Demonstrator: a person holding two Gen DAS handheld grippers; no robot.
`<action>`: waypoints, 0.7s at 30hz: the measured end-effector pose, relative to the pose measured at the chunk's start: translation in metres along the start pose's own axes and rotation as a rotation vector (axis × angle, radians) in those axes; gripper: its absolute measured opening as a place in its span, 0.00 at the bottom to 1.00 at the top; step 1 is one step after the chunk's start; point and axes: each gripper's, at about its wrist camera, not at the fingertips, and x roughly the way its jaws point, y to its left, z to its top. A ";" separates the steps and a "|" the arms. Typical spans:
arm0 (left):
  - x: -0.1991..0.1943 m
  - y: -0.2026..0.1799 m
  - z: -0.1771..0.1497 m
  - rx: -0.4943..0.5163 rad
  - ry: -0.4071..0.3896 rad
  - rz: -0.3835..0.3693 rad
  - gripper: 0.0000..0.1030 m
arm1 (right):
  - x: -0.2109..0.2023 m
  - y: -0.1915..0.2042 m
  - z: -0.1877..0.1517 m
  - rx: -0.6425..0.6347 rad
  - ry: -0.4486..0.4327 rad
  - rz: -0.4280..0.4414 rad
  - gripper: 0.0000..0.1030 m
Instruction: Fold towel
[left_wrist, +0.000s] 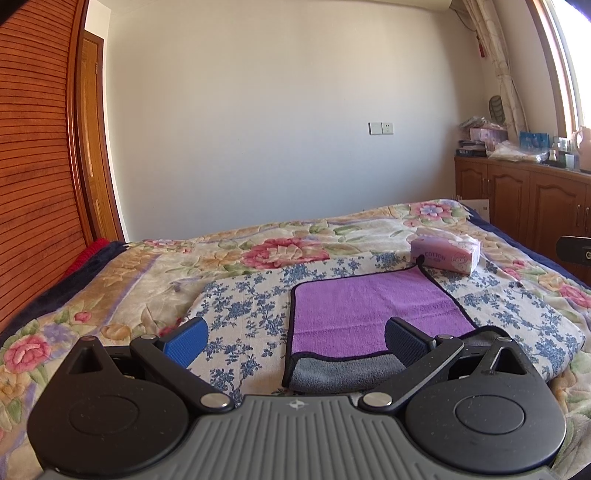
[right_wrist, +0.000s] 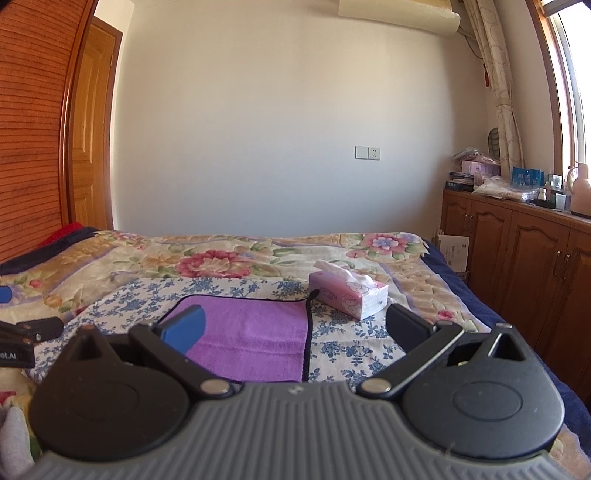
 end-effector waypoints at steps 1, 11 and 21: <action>0.001 -0.001 0.000 0.002 0.004 -0.002 1.00 | 0.002 0.000 0.000 0.001 0.009 0.003 1.00; 0.015 -0.008 0.000 0.037 0.035 -0.008 1.00 | 0.017 0.004 -0.002 -0.016 0.067 0.025 1.00; 0.040 -0.010 0.003 0.047 0.086 -0.028 1.00 | 0.035 0.011 -0.002 -0.086 0.101 0.053 1.00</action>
